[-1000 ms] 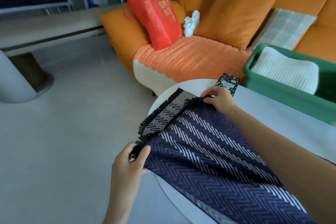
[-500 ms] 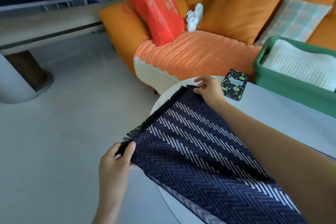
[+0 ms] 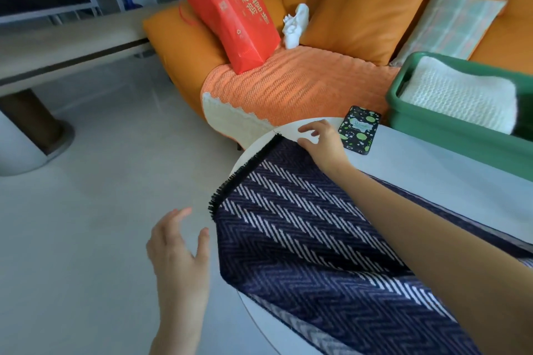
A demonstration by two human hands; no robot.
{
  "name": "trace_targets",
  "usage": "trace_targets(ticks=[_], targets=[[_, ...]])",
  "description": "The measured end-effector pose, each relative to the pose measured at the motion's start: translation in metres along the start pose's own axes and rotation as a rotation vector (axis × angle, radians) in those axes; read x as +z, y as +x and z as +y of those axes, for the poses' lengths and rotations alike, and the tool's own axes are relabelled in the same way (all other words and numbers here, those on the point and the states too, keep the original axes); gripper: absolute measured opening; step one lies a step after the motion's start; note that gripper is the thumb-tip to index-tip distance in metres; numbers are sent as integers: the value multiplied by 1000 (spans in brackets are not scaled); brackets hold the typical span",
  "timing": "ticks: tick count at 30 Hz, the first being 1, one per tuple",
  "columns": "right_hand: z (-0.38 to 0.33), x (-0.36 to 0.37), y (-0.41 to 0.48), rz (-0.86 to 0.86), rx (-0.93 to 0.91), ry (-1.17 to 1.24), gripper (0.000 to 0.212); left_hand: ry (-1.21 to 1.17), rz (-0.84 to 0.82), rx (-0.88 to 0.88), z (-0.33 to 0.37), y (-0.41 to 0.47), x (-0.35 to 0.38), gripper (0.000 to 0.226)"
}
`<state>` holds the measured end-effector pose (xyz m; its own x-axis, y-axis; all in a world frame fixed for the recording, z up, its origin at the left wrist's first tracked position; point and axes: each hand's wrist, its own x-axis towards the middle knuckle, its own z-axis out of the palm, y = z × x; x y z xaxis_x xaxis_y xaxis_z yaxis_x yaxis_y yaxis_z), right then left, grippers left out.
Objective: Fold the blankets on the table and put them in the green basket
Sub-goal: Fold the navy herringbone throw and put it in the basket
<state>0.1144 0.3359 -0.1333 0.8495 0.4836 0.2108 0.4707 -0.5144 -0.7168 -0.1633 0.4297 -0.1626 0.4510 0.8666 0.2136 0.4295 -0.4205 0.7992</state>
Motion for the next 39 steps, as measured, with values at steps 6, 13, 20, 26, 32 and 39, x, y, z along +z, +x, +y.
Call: trace_targets(ticks=[6, 13, 20, 26, 32, 39], targets=[[34, -73, -40, -63, 145, -82, 15, 42, -416, 397, 73, -26, 32, 35], [50, -88, -60, -124, 227, -196, 10, 532, -664, 561, 68, -40, 67, 105], [51, -84, -53, 67, 213, -222, 6, 499, -705, 525, 65, -38, 63, 96], [61, -83, -62, 45, 132, -419, 10, 506, -715, 546, 64, -36, 63, 85], [38, -126, -149, 70, -71, -217, 5, 71, -544, 607, 81, -55, 41, 33], [41, -184, -309, -219, -90, -238, 15, 70, -898, 778, 94, -124, 22, 20]])
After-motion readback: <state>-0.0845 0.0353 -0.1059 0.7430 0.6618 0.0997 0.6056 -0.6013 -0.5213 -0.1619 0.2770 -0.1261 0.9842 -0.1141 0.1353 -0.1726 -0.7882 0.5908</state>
